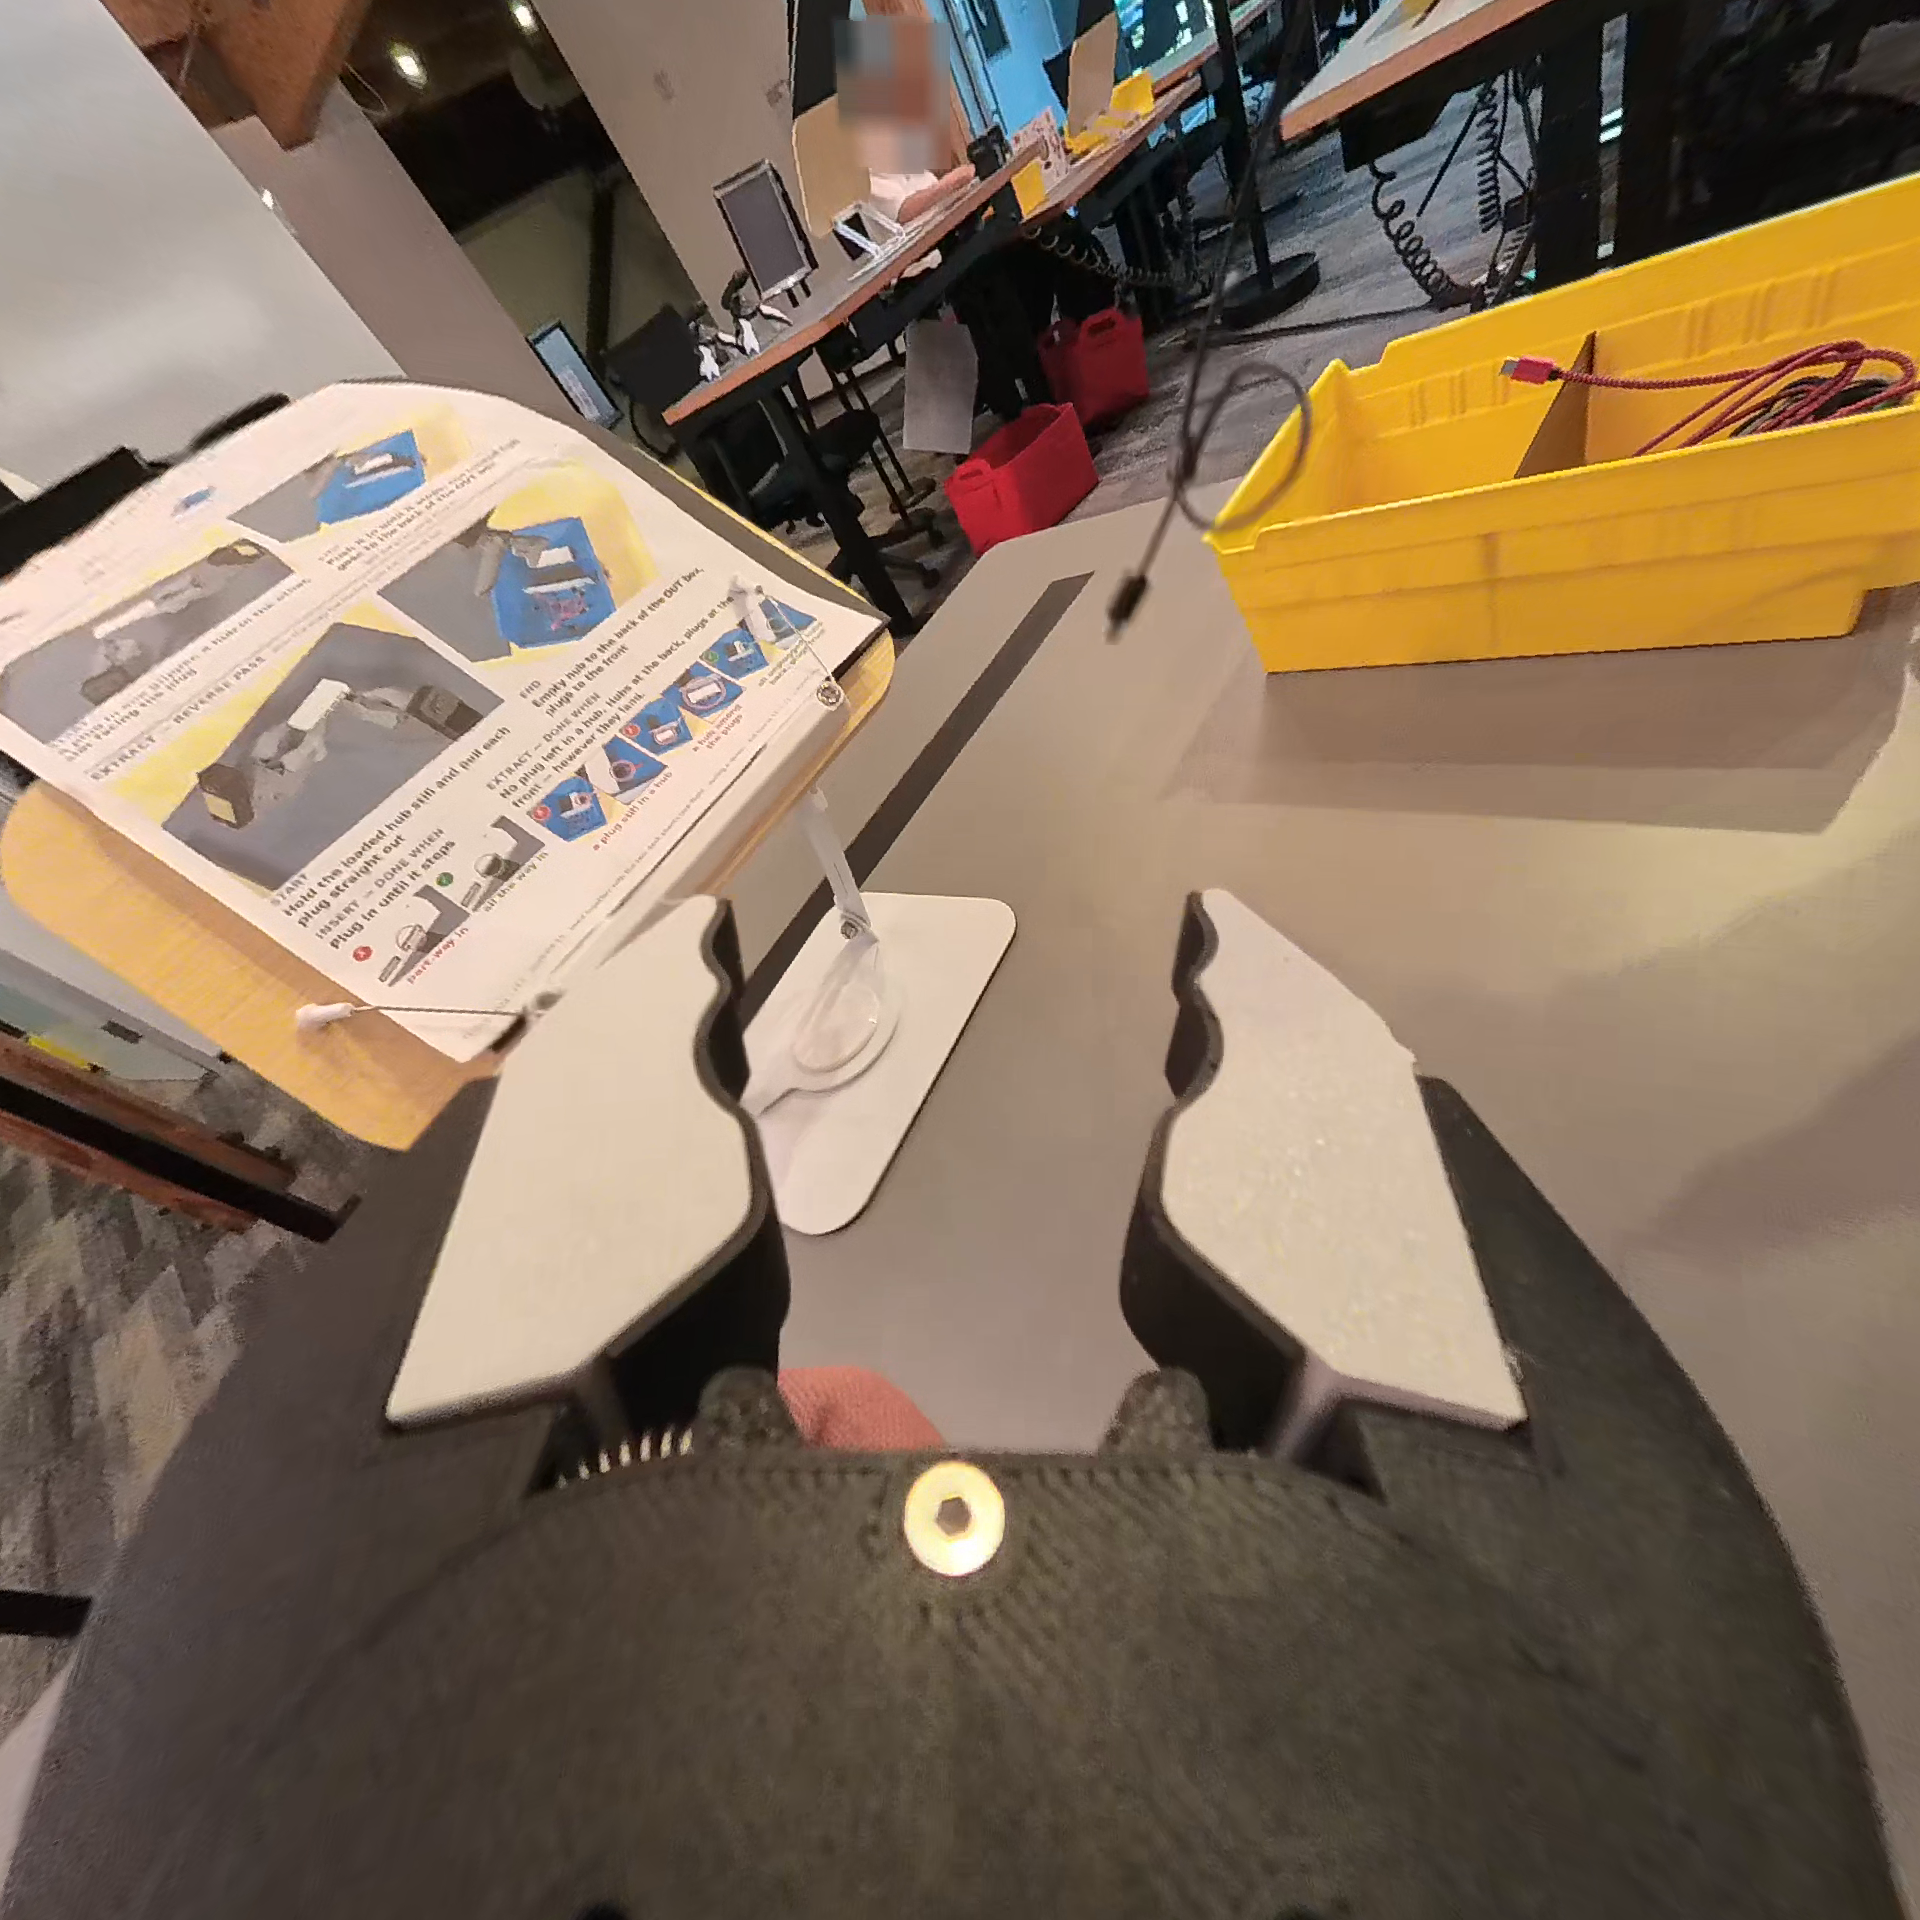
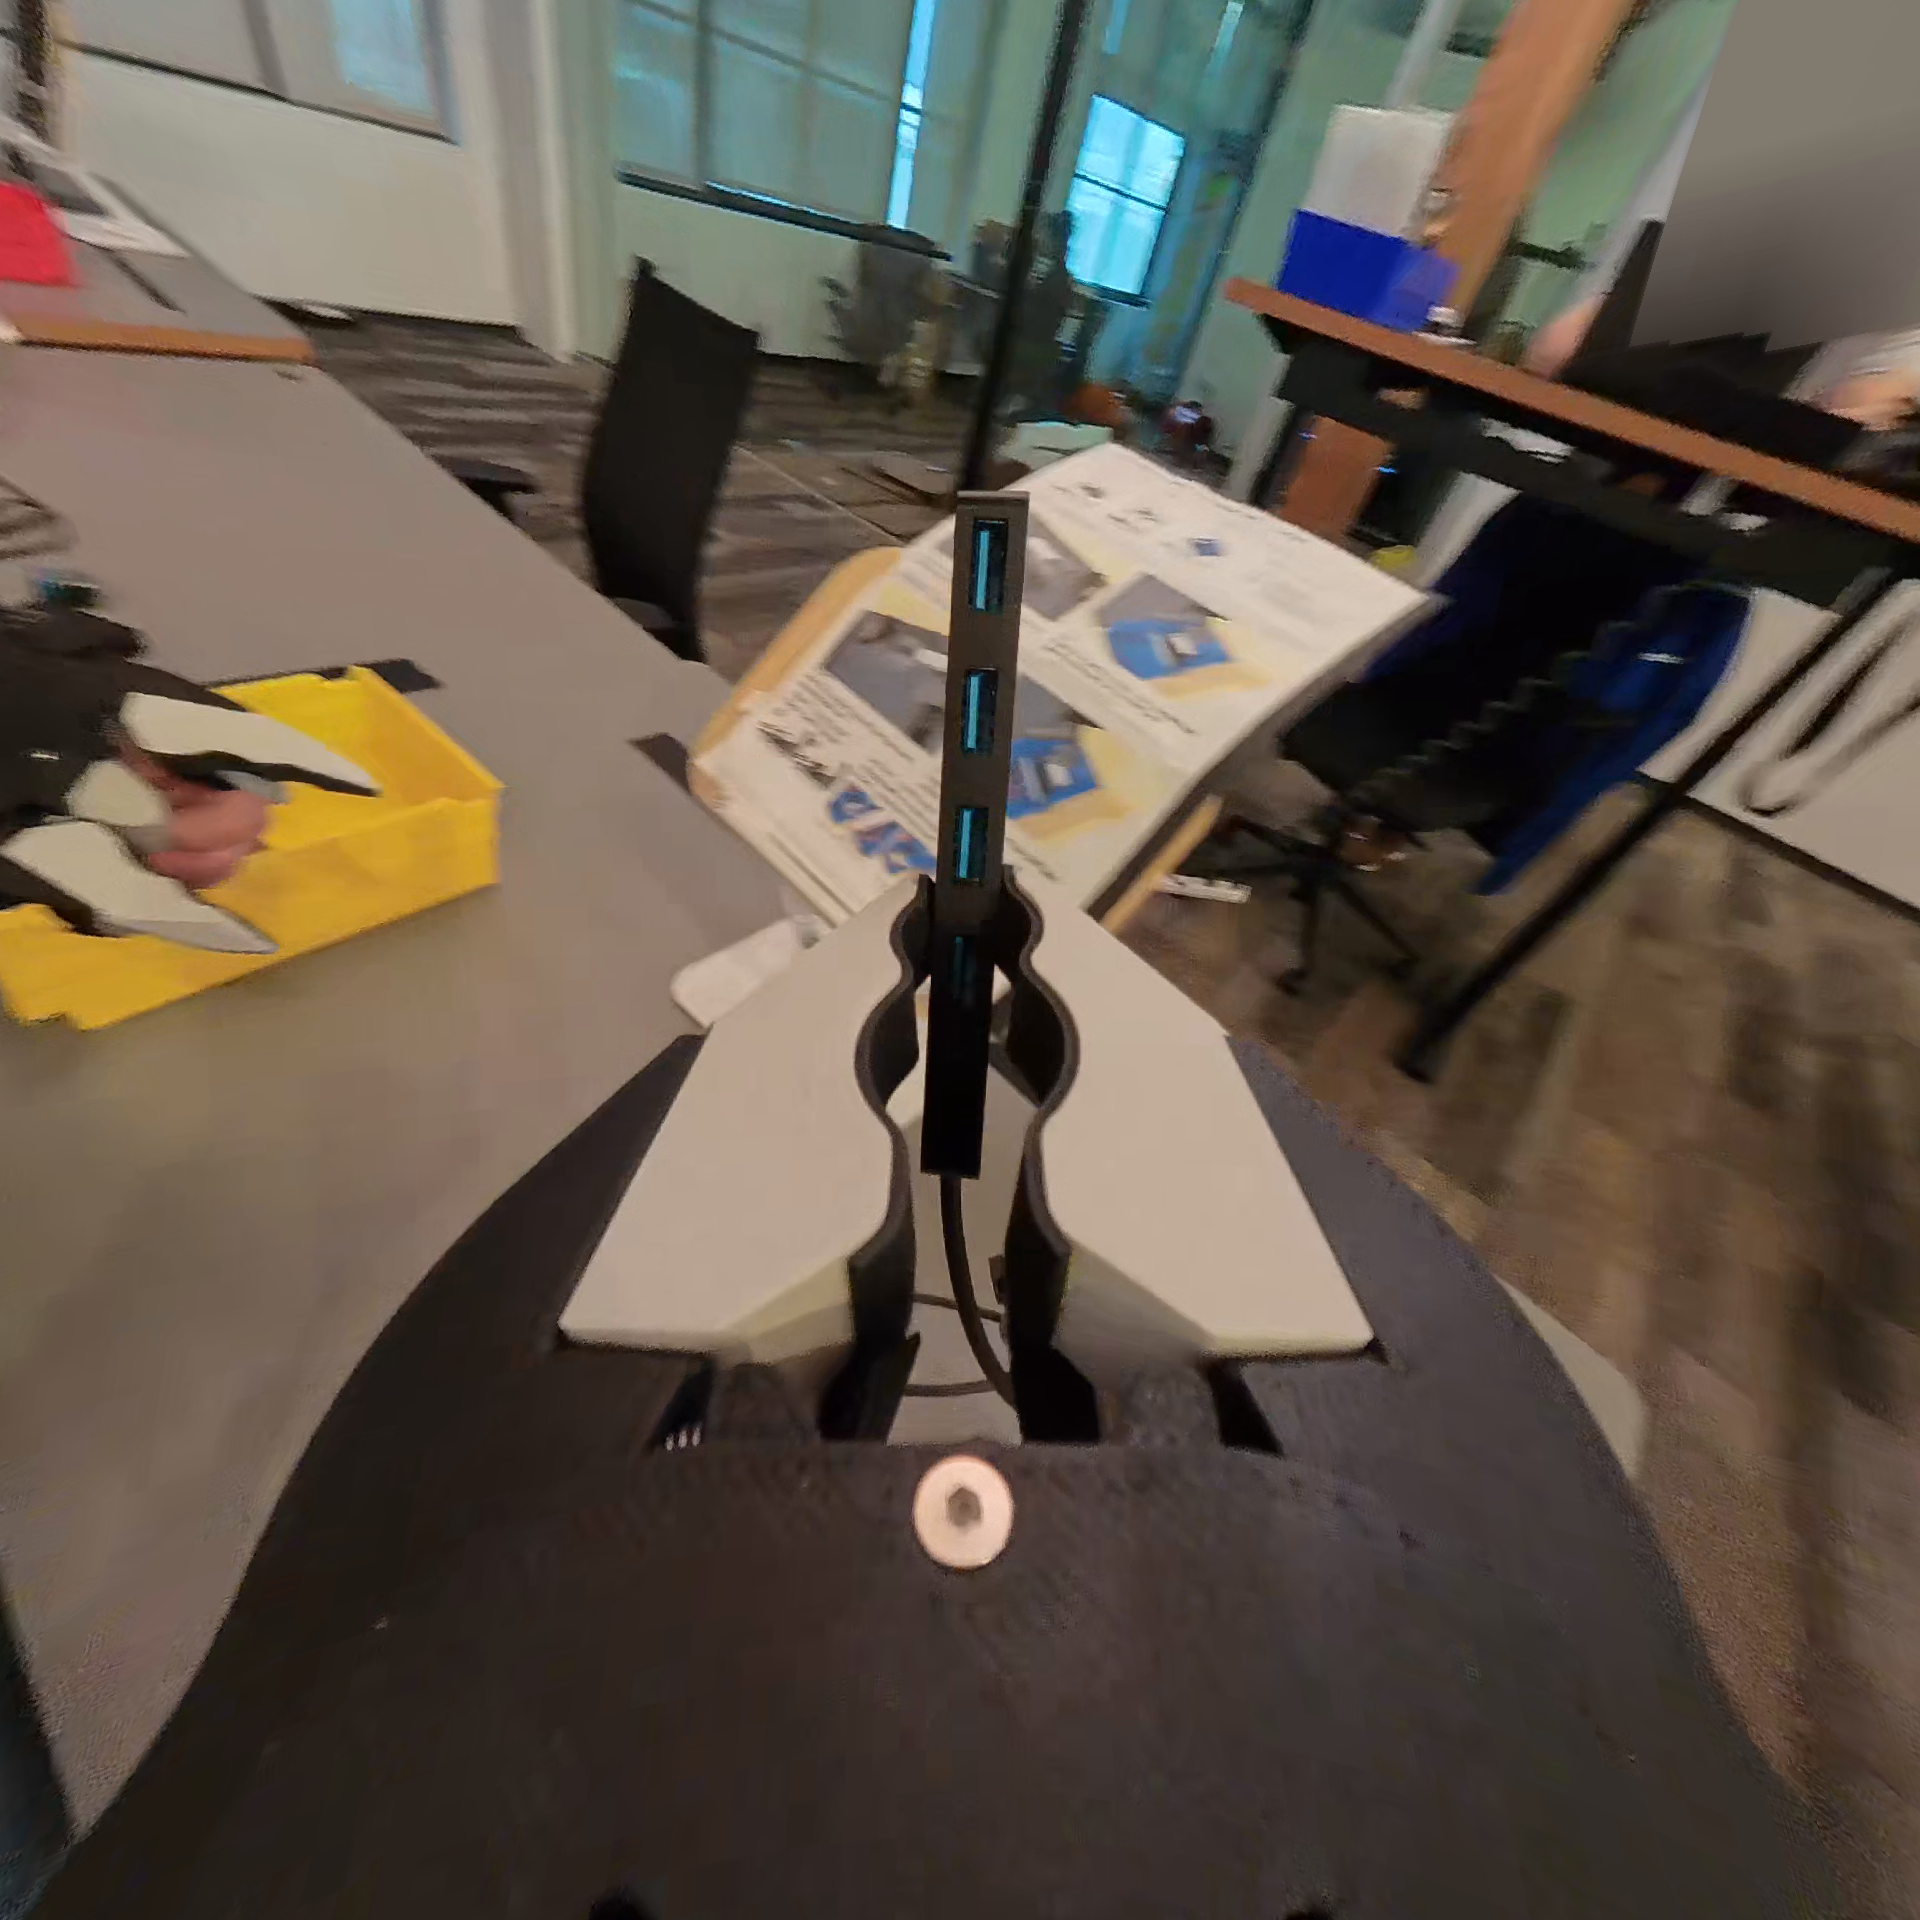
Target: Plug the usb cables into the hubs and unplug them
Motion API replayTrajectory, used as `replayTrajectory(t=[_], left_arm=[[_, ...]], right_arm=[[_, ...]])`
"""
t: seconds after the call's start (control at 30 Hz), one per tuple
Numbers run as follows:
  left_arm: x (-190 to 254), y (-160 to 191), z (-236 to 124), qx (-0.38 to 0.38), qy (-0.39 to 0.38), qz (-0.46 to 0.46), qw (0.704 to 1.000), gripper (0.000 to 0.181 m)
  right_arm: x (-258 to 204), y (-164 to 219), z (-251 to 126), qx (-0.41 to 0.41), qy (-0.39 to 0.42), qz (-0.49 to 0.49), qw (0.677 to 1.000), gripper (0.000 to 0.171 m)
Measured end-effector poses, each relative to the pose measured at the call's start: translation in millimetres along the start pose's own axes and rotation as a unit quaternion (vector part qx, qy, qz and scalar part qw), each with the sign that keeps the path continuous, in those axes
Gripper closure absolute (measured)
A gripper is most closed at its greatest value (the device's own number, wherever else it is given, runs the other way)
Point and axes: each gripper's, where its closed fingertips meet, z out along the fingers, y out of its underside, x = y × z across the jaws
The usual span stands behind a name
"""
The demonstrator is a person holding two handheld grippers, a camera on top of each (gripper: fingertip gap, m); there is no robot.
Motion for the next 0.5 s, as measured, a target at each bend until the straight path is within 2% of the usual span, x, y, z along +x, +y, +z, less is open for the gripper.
replayTrajectory(t=[0.2,0.37,0.5], left_arm=[[8,14,5,-0.020,0.013,-0.016,1.000,0.102],[14,24,7,-0.030,0.022,-0.039,0.999,0.102],[19,34,8,-0.043,0.026,-0.045,0.998,0.102]], right_arm=[[59,27,-43,-0.018,0.063,0.025,0.998,0.163],[86,102,-52,-0.068,0.085,0.067,0.992,0.162],[98,182,-52,-0.161,0.106,0.077,0.978,0.163]])
